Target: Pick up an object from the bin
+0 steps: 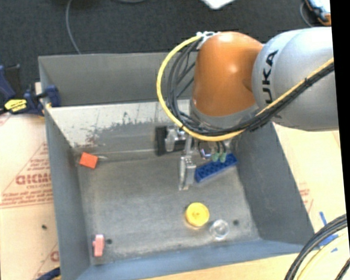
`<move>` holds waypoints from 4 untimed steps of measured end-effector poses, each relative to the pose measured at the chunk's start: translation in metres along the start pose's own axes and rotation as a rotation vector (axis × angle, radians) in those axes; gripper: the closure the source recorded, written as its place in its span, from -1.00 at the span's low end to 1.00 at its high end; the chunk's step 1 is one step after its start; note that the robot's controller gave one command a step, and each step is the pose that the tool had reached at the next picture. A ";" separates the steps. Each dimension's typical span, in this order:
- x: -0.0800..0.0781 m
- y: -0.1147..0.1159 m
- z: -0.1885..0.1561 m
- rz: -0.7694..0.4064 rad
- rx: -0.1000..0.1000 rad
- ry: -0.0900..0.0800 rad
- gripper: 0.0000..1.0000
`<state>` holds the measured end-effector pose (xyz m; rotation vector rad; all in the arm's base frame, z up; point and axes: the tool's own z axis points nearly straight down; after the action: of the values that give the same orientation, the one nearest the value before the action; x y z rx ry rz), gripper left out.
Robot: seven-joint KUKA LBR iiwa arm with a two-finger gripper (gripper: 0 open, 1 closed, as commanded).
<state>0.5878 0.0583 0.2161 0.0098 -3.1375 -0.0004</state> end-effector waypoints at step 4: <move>-0.023 -0.139 0.105 -0.274 0.002 -0.007 -1.00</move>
Offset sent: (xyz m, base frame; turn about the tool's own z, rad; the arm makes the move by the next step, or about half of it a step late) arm 0.0519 -0.0673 -0.1461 -0.2724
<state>0.6108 -0.0801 0.1106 0.4388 -3.1138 0.0020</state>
